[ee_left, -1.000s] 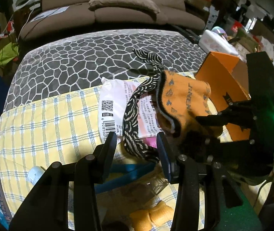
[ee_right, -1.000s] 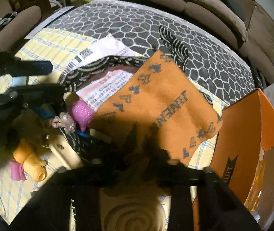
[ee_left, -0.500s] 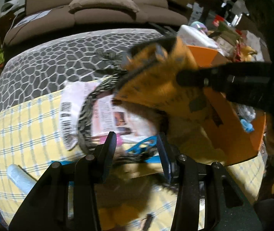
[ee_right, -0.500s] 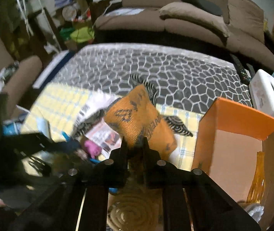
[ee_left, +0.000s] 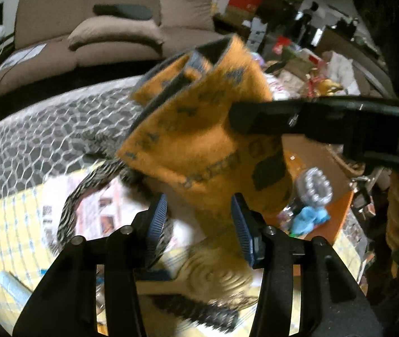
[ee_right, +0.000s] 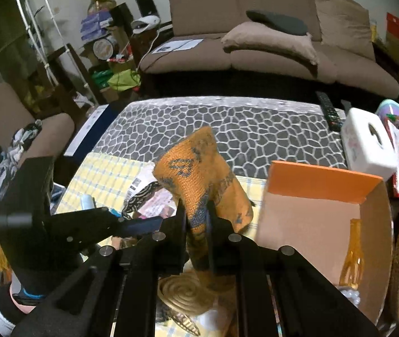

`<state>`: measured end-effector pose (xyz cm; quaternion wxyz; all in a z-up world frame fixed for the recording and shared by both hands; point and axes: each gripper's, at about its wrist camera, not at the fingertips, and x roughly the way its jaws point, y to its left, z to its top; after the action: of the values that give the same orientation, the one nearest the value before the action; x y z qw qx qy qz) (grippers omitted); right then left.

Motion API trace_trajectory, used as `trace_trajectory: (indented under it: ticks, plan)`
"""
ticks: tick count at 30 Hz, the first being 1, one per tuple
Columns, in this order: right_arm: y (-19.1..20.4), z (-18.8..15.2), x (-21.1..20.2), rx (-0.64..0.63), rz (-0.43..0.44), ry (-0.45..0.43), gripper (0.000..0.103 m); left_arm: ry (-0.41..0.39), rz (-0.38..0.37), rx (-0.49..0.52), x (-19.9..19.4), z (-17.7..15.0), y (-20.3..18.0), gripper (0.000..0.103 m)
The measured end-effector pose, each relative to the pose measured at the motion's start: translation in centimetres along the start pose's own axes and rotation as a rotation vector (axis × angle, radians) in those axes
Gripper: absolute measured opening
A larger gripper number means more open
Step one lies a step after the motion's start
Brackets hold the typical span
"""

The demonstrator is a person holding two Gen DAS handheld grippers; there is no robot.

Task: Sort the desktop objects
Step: 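Carry the orange pouch into the orange box with the right tool and release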

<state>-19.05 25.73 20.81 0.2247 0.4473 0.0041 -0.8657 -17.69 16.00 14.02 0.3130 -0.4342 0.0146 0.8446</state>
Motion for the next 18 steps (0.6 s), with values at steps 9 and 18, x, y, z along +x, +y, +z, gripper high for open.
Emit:
trace_trajectory:
  ticks: [9,18]
  plan:
    - [-4.2,-1.0,-2.9,0.109,0.044,-0.025,0.011,-0.026,-0.035,0.056,1.6,2.6,-5.5,0.054]
    - [-6.4,-2.0,-4.4,0.181,0.093,-0.031,0.011,-0.090,-0.068,0.018,2.5,3.7,-8.4,0.061]
